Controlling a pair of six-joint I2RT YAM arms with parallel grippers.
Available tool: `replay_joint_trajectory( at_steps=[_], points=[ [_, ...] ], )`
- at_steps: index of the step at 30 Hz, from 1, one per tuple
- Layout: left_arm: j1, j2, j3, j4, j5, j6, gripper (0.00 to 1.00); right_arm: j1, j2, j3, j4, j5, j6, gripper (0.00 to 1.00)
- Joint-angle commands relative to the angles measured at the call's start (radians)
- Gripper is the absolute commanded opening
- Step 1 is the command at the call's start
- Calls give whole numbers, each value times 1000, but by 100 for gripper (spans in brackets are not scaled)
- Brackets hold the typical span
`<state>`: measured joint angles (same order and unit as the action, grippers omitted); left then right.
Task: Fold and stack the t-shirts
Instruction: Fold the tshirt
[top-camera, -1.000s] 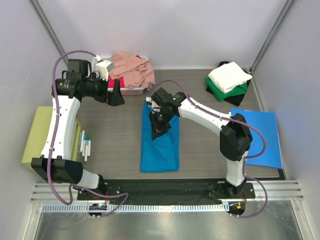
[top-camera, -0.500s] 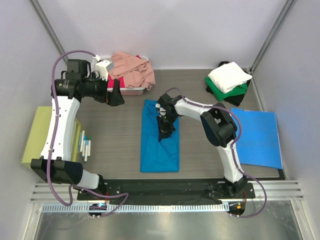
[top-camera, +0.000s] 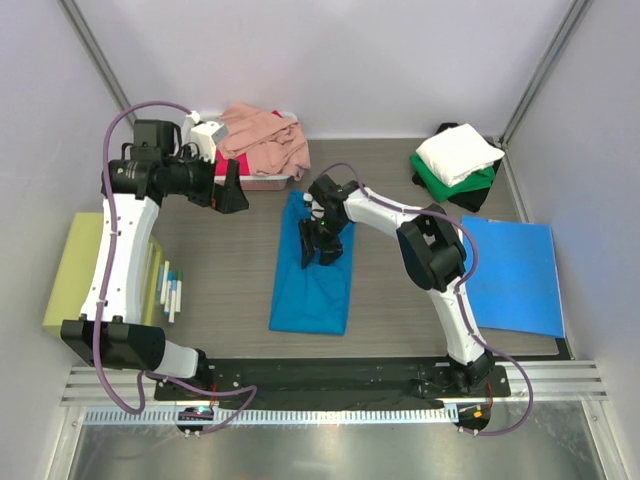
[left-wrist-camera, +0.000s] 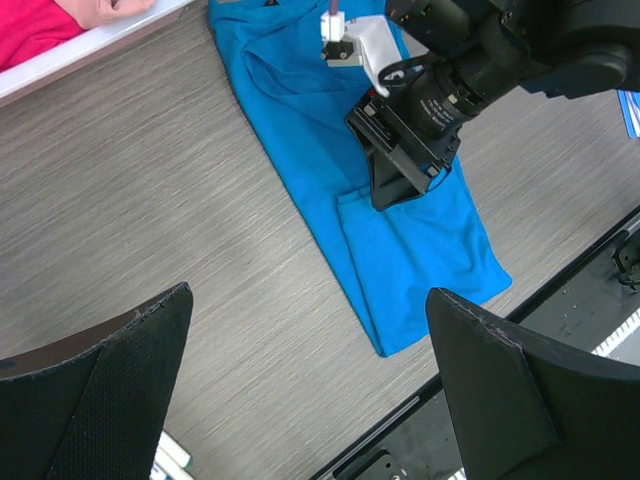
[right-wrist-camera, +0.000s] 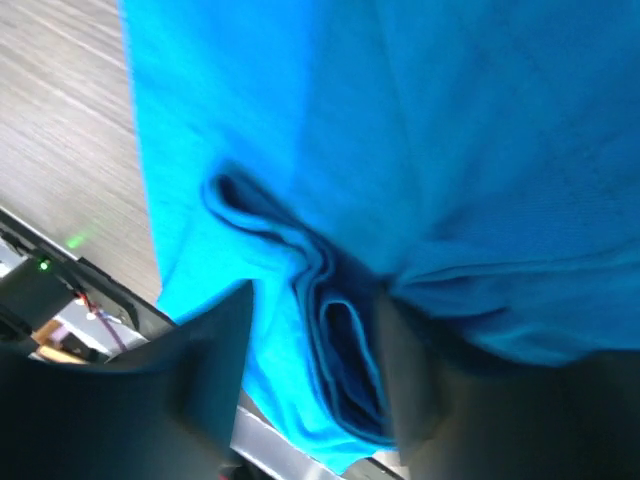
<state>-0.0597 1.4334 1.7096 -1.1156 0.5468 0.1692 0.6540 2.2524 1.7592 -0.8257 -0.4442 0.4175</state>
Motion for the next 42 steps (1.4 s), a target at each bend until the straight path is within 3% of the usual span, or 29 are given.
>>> replay_joint_trajectory(
  at_steps=[1, 2, 5, 8, 16, 24, 31, 40, 42],
  points=[
    [8, -39, -13, 13, 15, 15, 100, -1, -77, 68, -32, 93, -32, 69],
    [6, -37, -13, 11, 18, 13, 100, -2, -100, 71, -35, 98, -34, 79],
    [8, -37, -25, 17, 39, 6, 100, -2, -154, 69, -38, 117, -29, 89],
    [-2, -36, -82, 42, 85, -13, 100, -11, -197, 39, -32, 143, -16, 92],
    [-132, 41, -309, 132, 96, -54, 100, -71, -362, -185, 66, 118, 56, 88],
    [-265, 191, -403, 236, 105, -95, 100, -119, -424, -371, 195, 58, 130, 83],
    [-284, 321, -403, 376, 130, -165, 100, -140, -404, -435, 283, -4, 182, 77],
    [-284, 456, -401, 442, 160, -194, 100, -151, -398, -521, 335, -37, 207, 75],
    [-284, 466, -403, 453, 168, -198, 95, -154, -398, -540, 344, -42, 210, 74]
  ],
)
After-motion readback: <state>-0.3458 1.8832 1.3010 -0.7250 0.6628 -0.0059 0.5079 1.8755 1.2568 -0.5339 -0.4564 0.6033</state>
